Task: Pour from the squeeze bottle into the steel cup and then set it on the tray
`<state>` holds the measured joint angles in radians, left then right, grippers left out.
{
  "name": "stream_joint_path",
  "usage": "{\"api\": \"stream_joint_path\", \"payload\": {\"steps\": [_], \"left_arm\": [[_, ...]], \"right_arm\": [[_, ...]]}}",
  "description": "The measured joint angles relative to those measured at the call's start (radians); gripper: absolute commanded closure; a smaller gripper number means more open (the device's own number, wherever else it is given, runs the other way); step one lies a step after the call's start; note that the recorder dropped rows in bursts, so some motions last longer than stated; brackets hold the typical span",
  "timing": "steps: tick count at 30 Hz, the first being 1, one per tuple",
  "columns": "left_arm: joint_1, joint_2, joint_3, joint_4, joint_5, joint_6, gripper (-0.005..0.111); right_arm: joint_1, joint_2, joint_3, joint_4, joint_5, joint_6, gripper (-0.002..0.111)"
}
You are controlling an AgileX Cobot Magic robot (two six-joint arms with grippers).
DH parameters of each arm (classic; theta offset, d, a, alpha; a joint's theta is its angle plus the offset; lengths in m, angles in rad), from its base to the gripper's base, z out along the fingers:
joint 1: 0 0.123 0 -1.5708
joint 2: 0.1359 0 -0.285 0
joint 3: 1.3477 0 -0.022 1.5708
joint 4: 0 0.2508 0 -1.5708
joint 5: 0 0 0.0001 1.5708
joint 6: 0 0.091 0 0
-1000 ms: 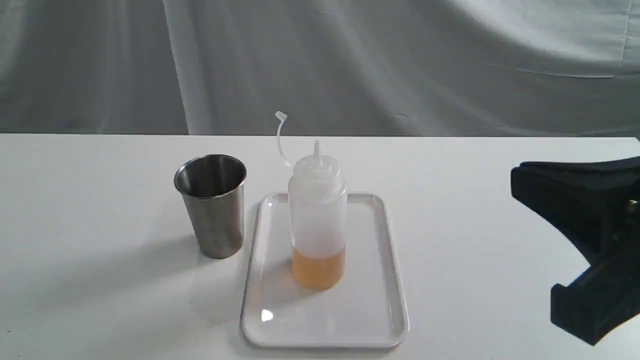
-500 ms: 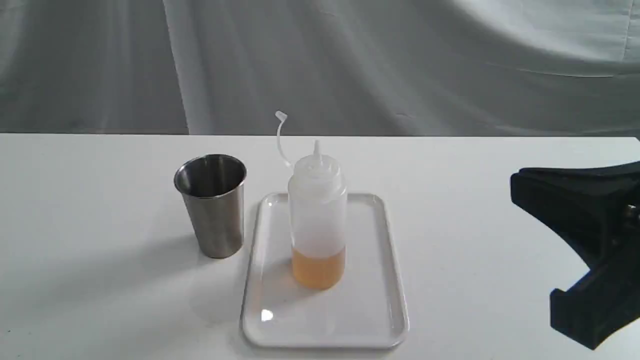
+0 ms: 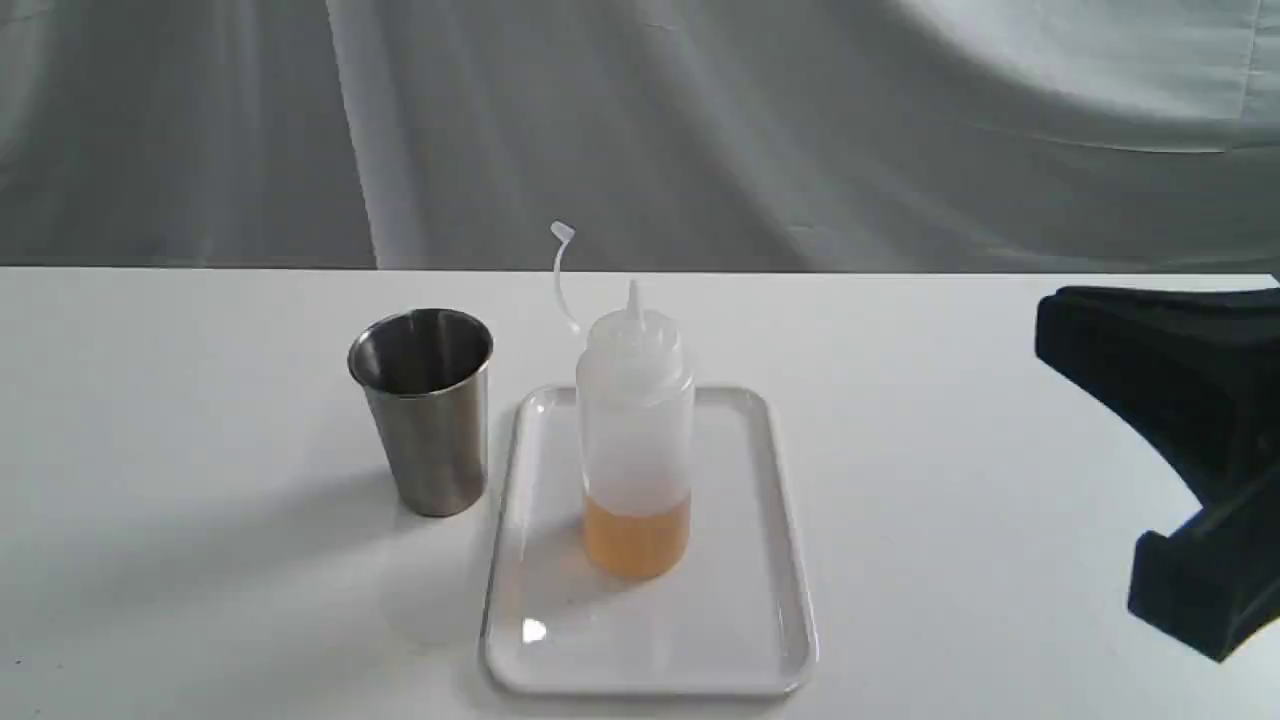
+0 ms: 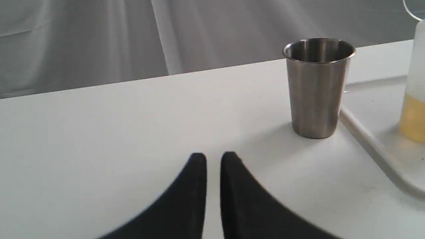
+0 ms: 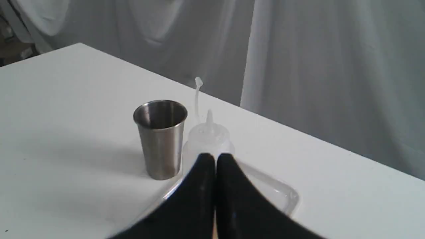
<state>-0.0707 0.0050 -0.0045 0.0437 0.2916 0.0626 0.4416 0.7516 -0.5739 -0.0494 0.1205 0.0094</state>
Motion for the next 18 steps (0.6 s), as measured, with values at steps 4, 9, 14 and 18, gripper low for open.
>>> {"api": "stream_joint_path", "payload": {"steps": [4, 9, 14, 18], "left_arm": [[0.000, 0.000, 0.000, 0.000, 0.000, 0.000, 0.098], [0.000, 0.000, 0.000, 0.000, 0.000, 0.000, 0.098], [0.000, 0.000, 0.000, 0.000, 0.000, 0.000, 0.098], [0.000, 0.000, 0.000, 0.000, 0.000, 0.000, 0.098]], "right_arm": [[-0.067, -0.021, 0.036, 0.043, -0.049, 0.011, 0.108], [-0.191, -0.105, 0.164, 0.204, -0.184, 0.022, 0.108], [-0.284, -0.234, 0.326, 0.250, -0.270, 0.023, 0.108], [-0.361, -0.356, 0.444, 0.254, -0.279, 0.023, 0.108]]}}
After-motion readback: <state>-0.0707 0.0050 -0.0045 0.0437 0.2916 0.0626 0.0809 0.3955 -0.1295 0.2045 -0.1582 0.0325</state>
